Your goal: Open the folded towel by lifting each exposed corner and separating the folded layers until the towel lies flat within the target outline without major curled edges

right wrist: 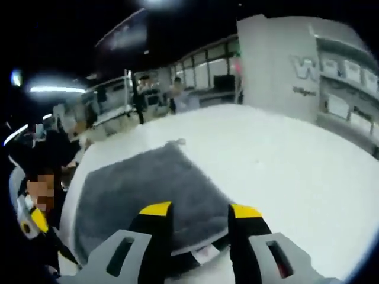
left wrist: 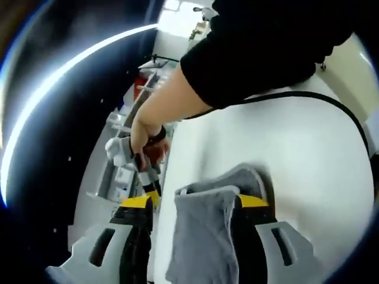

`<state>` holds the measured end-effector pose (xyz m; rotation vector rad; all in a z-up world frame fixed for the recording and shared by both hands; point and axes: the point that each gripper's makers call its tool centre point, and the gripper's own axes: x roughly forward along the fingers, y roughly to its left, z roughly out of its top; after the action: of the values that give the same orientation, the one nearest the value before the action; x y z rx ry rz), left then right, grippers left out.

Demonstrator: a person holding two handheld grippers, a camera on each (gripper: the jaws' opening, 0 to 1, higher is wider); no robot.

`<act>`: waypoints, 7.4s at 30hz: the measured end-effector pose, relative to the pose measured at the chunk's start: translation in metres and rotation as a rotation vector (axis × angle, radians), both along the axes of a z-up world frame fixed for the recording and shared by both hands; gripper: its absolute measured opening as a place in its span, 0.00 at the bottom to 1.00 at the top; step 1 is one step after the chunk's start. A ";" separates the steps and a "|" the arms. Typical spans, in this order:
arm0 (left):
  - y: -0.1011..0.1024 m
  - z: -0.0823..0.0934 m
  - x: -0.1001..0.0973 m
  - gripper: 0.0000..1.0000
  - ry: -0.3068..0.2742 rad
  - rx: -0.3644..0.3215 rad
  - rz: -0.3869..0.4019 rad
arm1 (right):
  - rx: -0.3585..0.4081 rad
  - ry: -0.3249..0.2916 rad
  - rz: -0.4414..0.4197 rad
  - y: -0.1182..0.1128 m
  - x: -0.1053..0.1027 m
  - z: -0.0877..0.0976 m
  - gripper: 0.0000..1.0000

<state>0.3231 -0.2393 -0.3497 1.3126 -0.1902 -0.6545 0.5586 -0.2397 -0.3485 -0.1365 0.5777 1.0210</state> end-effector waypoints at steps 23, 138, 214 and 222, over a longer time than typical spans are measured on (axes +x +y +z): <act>-0.005 -0.037 -0.007 0.06 0.188 0.031 -0.050 | -0.019 0.124 -0.154 -0.020 0.027 -0.047 0.17; 0.115 0.054 0.022 0.01 0.267 -0.462 -0.025 | -0.384 -0.009 -0.316 0.060 0.035 0.024 0.00; 0.459 0.036 0.045 0.01 0.255 -0.758 0.470 | -0.583 -0.145 0.030 0.442 0.062 0.010 0.00; 0.498 0.027 0.043 0.01 0.265 -0.774 0.540 | -0.564 -0.162 0.059 0.477 0.061 0.000 0.00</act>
<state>0.3664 0.2584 -0.3224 0.4815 0.1255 -0.2337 0.6194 0.2373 -0.3485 -0.7309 0.7042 0.8717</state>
